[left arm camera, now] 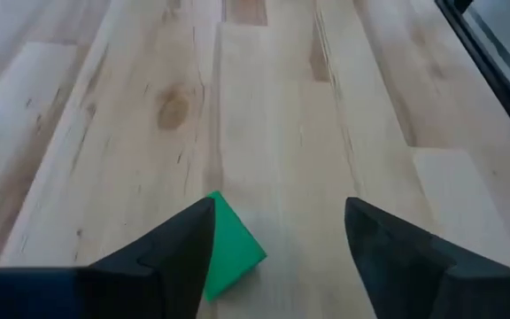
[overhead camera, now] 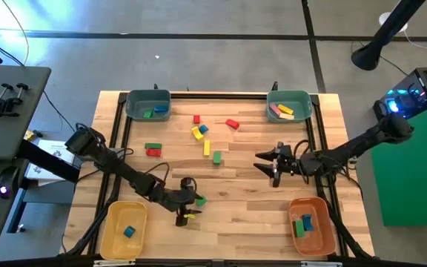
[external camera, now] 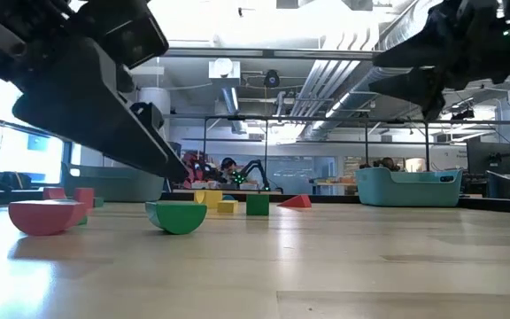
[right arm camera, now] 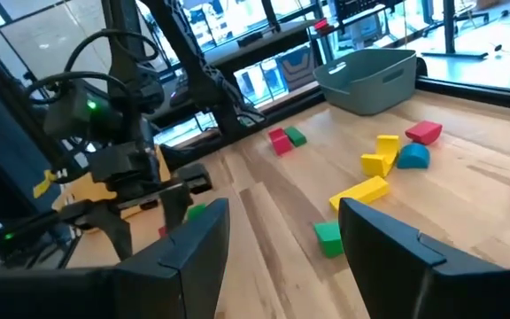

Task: Sort blocks by size
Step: Put the right green half-circle block into the yellow bin

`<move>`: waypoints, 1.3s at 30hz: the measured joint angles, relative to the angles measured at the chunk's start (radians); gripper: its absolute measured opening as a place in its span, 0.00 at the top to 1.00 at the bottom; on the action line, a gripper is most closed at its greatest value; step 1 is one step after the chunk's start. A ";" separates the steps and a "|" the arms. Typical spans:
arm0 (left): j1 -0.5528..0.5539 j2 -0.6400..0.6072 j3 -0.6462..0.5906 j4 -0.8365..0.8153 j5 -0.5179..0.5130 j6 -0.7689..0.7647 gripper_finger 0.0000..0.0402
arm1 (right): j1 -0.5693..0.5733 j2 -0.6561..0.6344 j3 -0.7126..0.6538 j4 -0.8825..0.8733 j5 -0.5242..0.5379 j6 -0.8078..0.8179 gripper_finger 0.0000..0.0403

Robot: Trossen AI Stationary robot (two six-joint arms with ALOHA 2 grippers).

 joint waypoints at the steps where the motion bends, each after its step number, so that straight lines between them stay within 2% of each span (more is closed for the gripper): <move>1: 0.000 0.000 0.000 -0.002 -0.007 -0.001 0.39 | 0.018 0.000 0.000 0.000 0.020 0.007 0.48; 9: -0.029 0.012 0.097 -0.088 -0.269 0.042 0.38 | 0.090 0.000 0.000 0.000 0.101 0.017 0.48; 12: -0.039 0.038 0.121 -0.102 -0.326 0.009 0.38 | 0.090 0.000 0.000 0.000 0.101 0.017 0.48; 21: -0.059 0.152 0.142 -0.114 -0.332 -0.137 0.38 | 0.089 0.000 0.000 -0.017 0.101 0.041 0.48; 31: -0.057 0.205 0.142 -0.155 -0.354 -0.290 0.39 | 0.089 0.000 0.000 -0.040 0.101 0.067 0.48; 35: -0.056 0.204 0.143 -0.184 -0.347 -0.332 0.47 | 0.089 0.000 0.001 -0.063 0.105 0.092 0.48; 39: -0.055 0.203 0.143 -0.185 -0.334 -0.332 0.65 | 0.089 0.000 0.001 -0.069 0.136 0.092 0.48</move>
